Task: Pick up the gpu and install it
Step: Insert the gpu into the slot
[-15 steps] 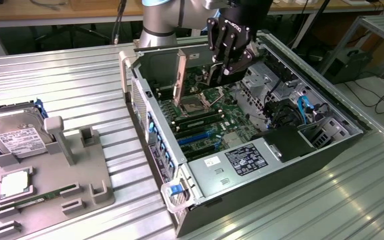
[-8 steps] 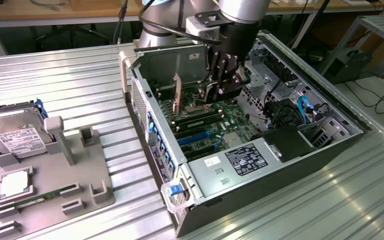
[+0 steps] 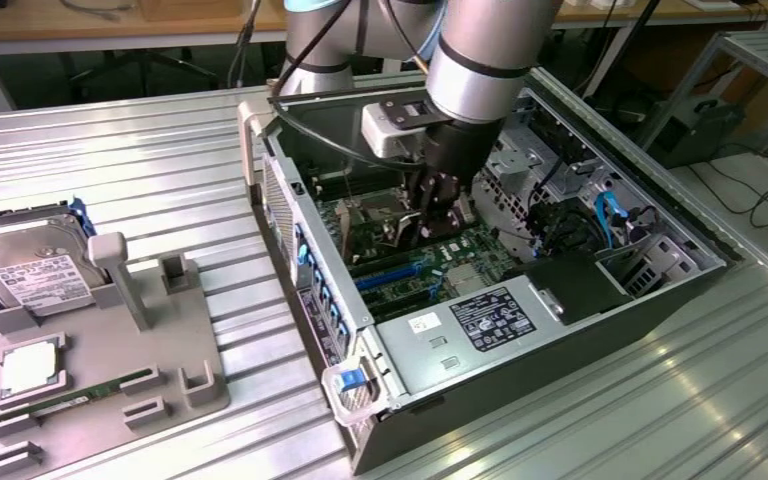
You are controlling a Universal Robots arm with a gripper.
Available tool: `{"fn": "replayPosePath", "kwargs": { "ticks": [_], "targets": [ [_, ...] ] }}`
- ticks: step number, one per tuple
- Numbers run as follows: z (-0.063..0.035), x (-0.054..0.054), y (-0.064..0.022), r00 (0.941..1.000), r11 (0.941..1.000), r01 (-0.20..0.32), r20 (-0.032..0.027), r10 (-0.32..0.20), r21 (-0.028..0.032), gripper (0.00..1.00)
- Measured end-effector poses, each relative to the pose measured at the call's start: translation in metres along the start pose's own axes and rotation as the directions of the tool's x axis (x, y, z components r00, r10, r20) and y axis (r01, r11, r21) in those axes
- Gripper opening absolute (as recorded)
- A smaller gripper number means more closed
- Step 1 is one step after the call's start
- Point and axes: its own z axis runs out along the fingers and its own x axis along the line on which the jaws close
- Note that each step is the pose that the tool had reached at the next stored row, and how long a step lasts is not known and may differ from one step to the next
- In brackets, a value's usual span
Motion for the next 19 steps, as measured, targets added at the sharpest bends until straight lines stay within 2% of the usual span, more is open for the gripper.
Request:
{"fn": "replayPosePath", "kwargs": {
  "ticks": [7, 13, 19],
  "targets": [
    [0.0108, 0.001, 0.0039, 1.0, 1.0, 0.0, 0.0, 0.0, -0.0001, 0.27],
    [0.0161, 0.001, 0.0071, 1.0, 1.0, 0.0, 0.0, 0.0, -0.0001, 0.27],
    [0.027, 0.001, 0.0084, 1.0, 1.0, 0.0, -0.0001, 0.0, -0.0001, 0.27]
  ]
}}
